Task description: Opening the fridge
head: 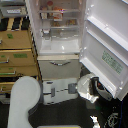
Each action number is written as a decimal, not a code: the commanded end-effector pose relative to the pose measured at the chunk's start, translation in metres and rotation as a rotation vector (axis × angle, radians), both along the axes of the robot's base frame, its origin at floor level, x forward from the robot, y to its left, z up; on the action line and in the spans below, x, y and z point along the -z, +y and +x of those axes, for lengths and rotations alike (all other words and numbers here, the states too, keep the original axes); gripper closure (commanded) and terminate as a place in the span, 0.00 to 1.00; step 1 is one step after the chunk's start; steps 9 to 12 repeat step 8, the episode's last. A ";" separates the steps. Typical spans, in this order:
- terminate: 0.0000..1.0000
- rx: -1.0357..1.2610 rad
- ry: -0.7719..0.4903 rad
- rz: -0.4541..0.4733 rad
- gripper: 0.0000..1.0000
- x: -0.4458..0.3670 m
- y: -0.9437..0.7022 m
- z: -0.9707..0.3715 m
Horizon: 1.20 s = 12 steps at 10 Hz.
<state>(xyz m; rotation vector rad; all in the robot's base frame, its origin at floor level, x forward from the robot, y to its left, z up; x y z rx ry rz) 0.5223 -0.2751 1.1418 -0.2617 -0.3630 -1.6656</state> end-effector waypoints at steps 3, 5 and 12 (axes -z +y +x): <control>0.00 -0.808 0.127 -0.002 0.00 0.169 0.477 0.093; 0.00 -0.862 0.137 -0.029 0.00 0.170 0.500 0.075; 1.00 -0.962 0.141 -0.075 0.00 0.166 0.531 0.072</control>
